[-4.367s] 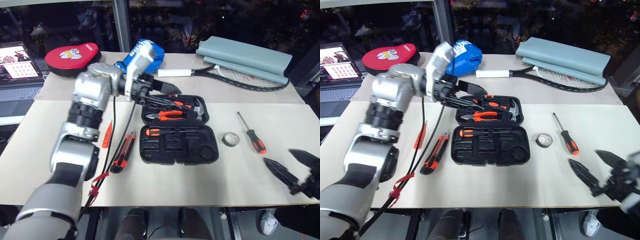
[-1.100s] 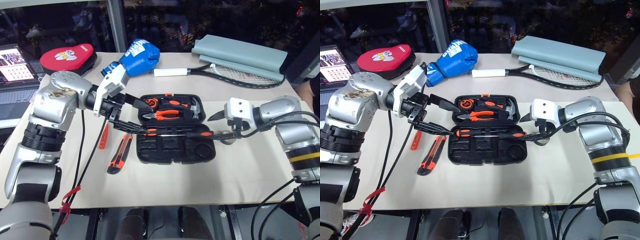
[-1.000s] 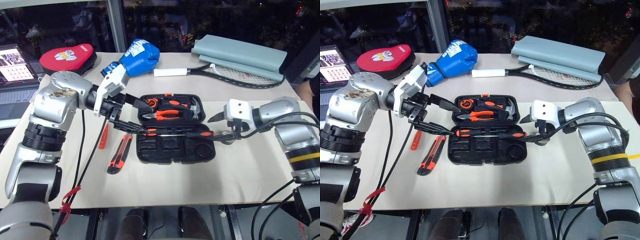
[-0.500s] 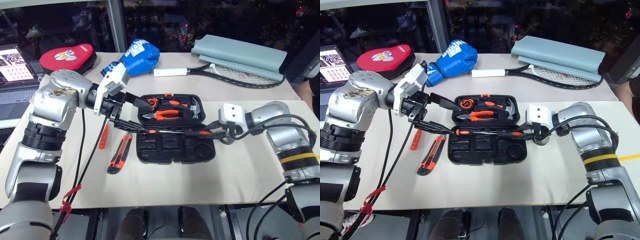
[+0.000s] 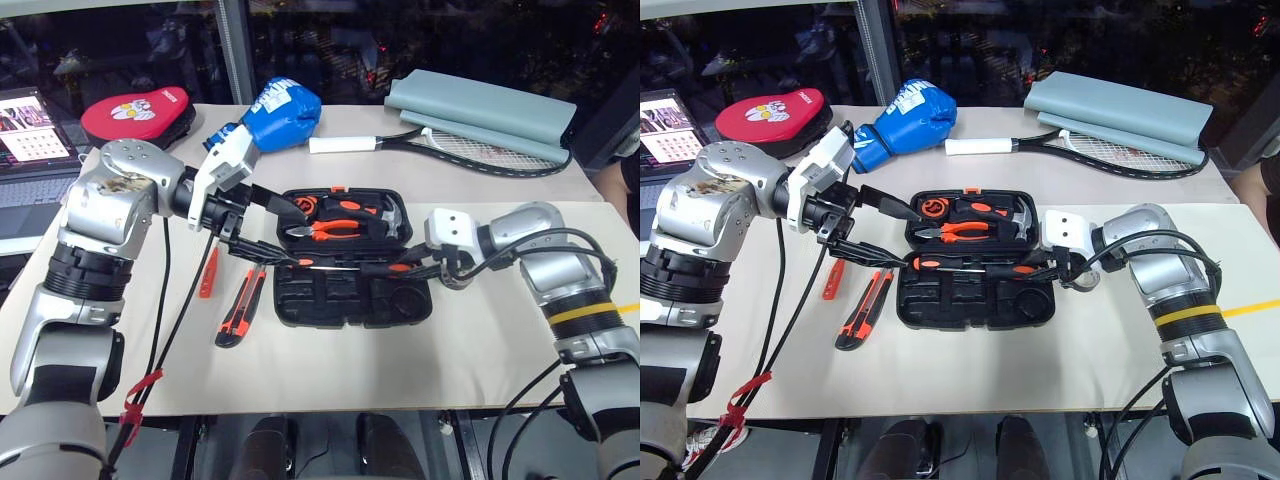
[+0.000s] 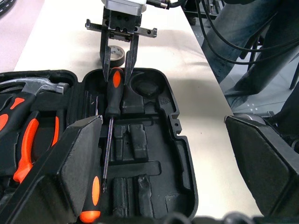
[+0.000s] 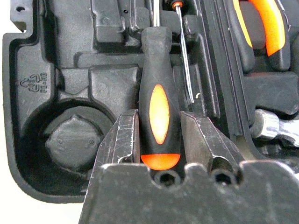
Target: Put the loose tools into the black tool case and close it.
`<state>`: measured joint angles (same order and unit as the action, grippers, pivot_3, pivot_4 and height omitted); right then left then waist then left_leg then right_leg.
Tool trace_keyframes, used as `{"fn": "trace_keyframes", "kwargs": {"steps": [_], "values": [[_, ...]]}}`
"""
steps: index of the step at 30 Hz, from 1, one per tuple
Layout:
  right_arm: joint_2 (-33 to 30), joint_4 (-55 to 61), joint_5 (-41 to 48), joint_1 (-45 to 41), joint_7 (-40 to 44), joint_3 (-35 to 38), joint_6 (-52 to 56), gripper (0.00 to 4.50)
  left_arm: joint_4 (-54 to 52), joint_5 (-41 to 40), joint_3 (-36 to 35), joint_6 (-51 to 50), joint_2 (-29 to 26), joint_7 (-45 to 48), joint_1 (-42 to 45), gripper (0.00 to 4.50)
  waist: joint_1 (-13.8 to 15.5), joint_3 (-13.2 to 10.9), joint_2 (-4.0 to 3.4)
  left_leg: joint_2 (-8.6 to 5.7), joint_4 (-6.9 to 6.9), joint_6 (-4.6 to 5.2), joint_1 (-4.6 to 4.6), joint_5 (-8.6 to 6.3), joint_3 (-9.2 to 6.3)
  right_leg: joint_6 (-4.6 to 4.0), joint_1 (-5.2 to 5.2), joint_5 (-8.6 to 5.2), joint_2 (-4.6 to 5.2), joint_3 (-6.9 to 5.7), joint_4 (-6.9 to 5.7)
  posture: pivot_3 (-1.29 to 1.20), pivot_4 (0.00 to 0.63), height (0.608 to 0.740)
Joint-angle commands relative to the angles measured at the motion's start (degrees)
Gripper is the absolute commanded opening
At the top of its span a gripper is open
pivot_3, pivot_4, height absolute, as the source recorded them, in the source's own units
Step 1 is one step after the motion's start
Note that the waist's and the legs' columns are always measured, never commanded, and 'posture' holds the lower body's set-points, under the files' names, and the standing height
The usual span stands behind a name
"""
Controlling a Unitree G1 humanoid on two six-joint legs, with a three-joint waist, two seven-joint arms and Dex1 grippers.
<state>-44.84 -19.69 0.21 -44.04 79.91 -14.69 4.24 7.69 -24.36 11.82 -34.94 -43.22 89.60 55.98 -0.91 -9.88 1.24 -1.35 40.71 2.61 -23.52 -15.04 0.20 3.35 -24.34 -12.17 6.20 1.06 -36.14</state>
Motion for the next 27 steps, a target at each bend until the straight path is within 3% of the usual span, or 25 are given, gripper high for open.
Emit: {"fn": "trace_keyframes", "kwargs": {"steps": [1,7,11,14,24,27], "values": [[-0.8,0.7,0.7,-1.7,0.2,1.6,-0.2,2.26,-0.1,0.3,-1.1,1.3,0.1,-0.1,1.9,4.50,0.0,0.0,0.00,0.00,0.00,0.00,0.00,0.00,0.00,0.00,0.00,0.00,0.00,0.00,0.00,0.00,0.150,0.736],[1.3,2.8,3.1,-3.2,-0.7,2.6,3.3,4.31,-0.3,0.4,-1.2,1.3,0.4,-0.1,2.0,4.50,-0.1,0.0,0.00,0.01,0.00,0.00,0.01,0.00,0.00,0.00,0.00,0.00,0.00,0.00,0.00,0.00,0.150,0.736],[2.5,4.3,4.5,-4.4,-1.1,2.8,7.3,4.31,-0.3,0.5,-1.2,1.3,0.3,0.1,1.9,4.50,-0.1,0.0,0.00,0.00,0.00,0.00,0.00,0.00,0.00,0.00,0.00,0.00,0.00,0.00,-0.01,0.00,0.150,0.736],[3.7,3.9,4.7,-5.0,-1.4,2.0,9.7,3.52,-0.6,0.6,-1.1,1.2,0.2,0.3,1.6,4.50,-0.1,0.0,0.00,0.00,0.00,0.00,0.00,0.00,-0.01,0.00,0.00,0.00,0.00,0.00,-0.01,0.00,0.150,0.736],[7.0,1.2,2.0,-4.7,-2.8,-1.0,8.5,0.14,-1.5,1.1,-1.0,1.7,-0.8,1.1,0.5,4.50,-0.1,0.0,0.00,-0.01,0.00,0.00,-0.01,0.00,-0.01,0.00,-0.01,0.00,0.00,-0.01,-0.02,0.00,0.150,0.736],[7.5,0.8,0.8,-4.1,-3.3,-2.1,7.4,0.06,-2.0,1.1,-1.1,1.6,-1.1,1.2,0.1,4.50,-0.1,0.0,0.00,-0.01,-0.01,0.00,-0.01,0.00,-0.01,0.00,-0.01,0.00,0.00,-0.01,-0.03,0.00,0.150,0.736]]}}
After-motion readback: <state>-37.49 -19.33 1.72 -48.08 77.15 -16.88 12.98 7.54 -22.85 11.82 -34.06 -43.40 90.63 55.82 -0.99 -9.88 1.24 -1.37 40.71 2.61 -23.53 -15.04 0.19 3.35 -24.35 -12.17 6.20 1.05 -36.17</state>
